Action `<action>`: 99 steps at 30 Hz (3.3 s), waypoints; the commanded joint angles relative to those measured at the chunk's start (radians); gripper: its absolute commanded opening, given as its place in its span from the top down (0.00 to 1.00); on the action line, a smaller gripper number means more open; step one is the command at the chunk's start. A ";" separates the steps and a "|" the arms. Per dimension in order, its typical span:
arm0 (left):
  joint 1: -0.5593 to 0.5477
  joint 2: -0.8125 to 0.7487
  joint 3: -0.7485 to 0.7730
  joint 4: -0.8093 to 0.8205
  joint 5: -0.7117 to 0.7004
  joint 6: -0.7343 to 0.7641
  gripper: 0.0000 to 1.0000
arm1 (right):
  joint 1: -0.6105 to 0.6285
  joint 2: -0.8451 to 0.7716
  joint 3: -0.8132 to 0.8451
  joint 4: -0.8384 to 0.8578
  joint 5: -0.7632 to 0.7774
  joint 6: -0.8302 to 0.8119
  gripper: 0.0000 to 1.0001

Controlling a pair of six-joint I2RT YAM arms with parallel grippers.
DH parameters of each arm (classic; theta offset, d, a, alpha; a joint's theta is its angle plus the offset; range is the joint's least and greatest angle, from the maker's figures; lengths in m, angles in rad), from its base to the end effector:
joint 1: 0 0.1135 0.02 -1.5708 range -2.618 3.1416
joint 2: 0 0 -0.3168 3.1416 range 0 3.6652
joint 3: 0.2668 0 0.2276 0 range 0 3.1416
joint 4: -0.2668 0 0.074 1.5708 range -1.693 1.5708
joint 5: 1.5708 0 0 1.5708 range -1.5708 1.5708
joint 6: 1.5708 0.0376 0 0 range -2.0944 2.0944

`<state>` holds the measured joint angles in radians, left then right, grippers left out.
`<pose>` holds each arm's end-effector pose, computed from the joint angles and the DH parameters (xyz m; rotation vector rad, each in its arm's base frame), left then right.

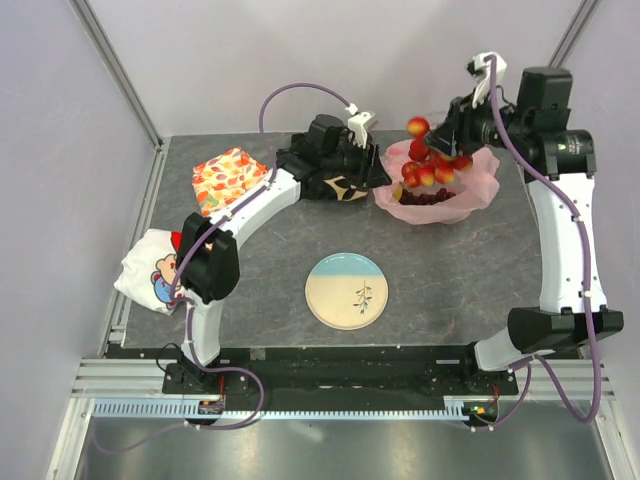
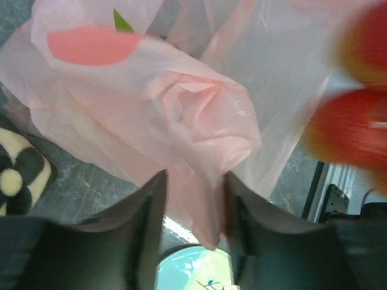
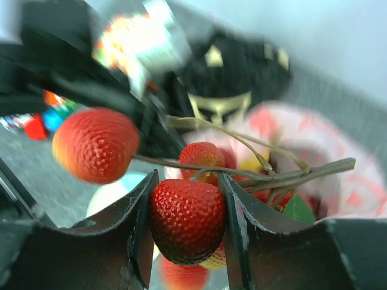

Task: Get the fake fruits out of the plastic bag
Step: Take out the fake fruit from the plastic bag, then place the fake fruit on the plate.

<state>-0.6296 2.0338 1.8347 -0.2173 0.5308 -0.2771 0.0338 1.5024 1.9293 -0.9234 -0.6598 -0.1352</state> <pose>0.3815 -0.3015 0.3693 0.7229 1.9715 -1.0950 0.2636 0.0320 0.5257 -0.5659 1.9270 0.6136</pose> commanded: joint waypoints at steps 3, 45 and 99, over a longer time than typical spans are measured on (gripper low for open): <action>0.031 -0.059 0.098 0.018 0.006 0.021 0.28 | 0.083 0.035 0.258 -0.017 -0.109 0.097 0.95; 0.381 -1.032 -0.654 -0.146 -0.103 0.217 0.26 | 0.666 0.295 -0.391 -0.040 -0.066 0.051 0.96; 0.403 -0.982 -0.672 -0.077 -0.051 0.139 0.24 | 0.670 0.230 -0.290 -0.170 0.244 0.032 0.02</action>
<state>-0.2310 1.0351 1.1172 -0.3347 0.4564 -0.1127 0.7326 1.7874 1.5513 -0.9985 -0.4690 -0.0425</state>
